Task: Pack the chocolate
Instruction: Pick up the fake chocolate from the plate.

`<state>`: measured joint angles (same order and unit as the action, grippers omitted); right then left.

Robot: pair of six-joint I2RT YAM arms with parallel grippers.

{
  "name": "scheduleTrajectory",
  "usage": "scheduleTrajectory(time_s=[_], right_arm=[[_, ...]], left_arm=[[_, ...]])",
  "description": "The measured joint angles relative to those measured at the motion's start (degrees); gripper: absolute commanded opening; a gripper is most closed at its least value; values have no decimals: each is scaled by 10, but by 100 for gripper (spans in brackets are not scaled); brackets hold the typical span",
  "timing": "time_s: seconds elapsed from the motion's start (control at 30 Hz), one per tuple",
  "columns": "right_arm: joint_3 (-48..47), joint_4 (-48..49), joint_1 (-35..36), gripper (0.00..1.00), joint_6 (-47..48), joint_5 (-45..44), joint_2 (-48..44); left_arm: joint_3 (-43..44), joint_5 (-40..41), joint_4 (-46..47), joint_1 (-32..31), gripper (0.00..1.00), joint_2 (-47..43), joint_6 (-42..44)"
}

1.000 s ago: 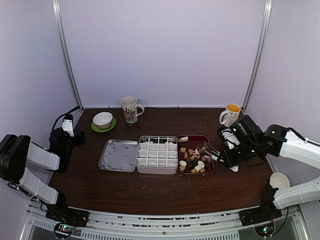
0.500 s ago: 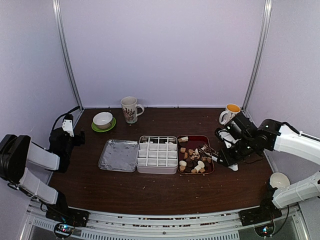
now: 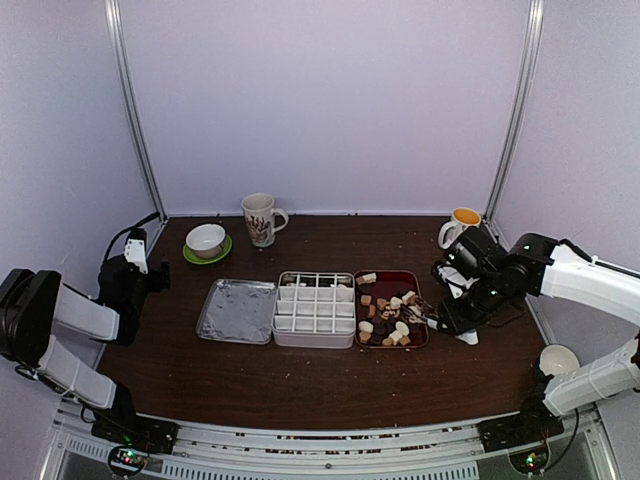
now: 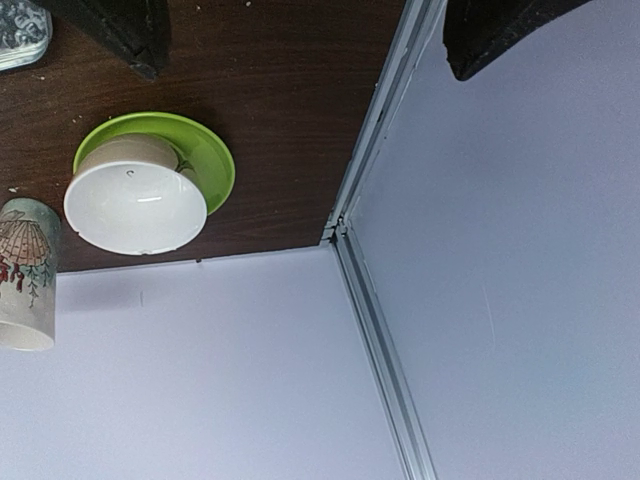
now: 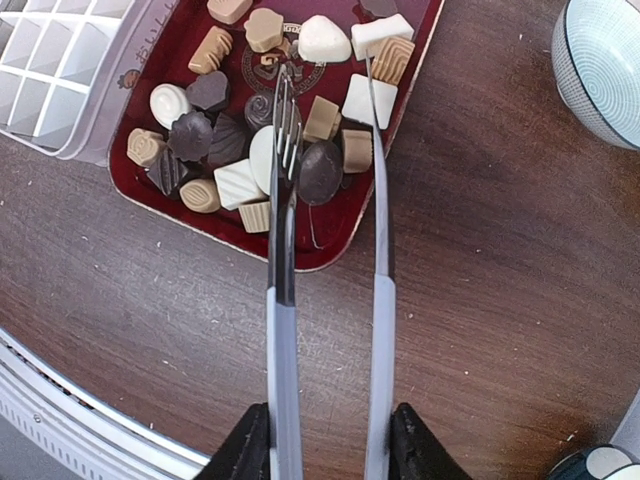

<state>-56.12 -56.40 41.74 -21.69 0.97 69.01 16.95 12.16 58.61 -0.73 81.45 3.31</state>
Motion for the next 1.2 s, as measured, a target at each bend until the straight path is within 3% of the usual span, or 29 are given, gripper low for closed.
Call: scheduleTrajectory(time_s=[0.53, 0.77, 1.2], right_arm=[[0, -9, -18, 39, -11, 3, 5], [-14, -21, -27, 33, -8, 5, 12], [-17, -50, -28, 33, -8, 54, 12]], left_arm=[[0, 0, 0, 0, 98, 0, 0], [0, 0, 0, 0, 98, 0, 0], [0, 0, 0, 0, 98, 0, 0]])
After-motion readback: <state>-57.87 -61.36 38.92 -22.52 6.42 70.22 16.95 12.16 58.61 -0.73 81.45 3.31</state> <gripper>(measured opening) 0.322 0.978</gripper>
